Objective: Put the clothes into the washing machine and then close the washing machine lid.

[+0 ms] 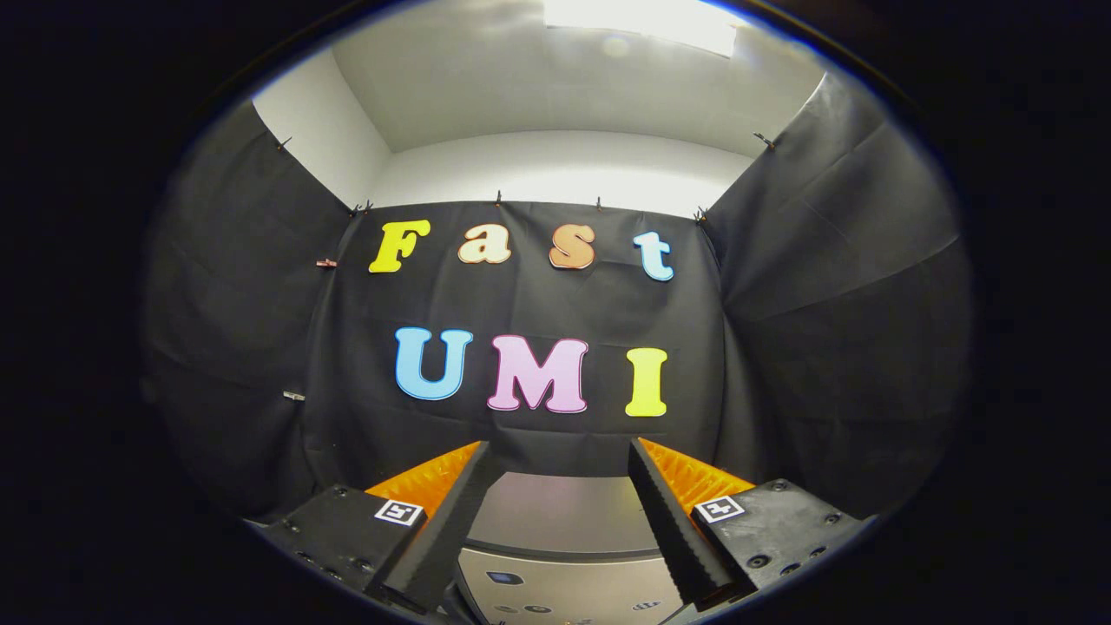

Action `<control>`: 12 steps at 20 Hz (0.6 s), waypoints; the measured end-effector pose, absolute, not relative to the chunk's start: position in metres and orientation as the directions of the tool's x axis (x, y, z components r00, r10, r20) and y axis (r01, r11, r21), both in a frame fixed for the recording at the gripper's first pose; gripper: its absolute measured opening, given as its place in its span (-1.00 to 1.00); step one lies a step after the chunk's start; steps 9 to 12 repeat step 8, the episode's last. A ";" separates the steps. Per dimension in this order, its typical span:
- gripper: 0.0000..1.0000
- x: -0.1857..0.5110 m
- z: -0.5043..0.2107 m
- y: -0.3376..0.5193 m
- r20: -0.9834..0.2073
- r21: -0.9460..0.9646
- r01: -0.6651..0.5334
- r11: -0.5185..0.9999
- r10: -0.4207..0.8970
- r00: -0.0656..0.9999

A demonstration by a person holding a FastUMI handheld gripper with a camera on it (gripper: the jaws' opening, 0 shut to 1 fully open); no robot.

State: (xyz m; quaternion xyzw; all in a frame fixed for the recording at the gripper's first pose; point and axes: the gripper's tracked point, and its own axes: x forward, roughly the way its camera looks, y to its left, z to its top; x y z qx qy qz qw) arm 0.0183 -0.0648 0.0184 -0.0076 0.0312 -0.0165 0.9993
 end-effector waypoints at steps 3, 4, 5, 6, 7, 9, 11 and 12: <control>0.95 0.017 0.020 -0.066 -0.058 -0.014 0.036 0.999 -0.037 0.998; 0.95 0.016 0.021 -0.065 -0.056 -0.014 0.037 0.999 -0.037 0.998; 0.95 0.015 0.021 -0.065 -0.054 -0.013 0.037 0.999 -0.038 0.998; 0.96 0.015 0.022 -0.065 -0.053 -0.012 0.038 0.999 -0.038 0.998; 0.95 0.015 0.021 -0.066 -0.053 -0.013 0.039 0.999 -0.040 0.998; 0.95 0.014 0.022 -0.066 -0.053 -0.014 0.039 0.999 -0.040 0.998; 0.95 0.014 0.022 -0.066 -0.053 -0.014 0.039 0.999 -0.040 0.998; 0.95 0.014 0.022 -0.066 -0.053 -0.014 0.039 0.999 -0.040 0.998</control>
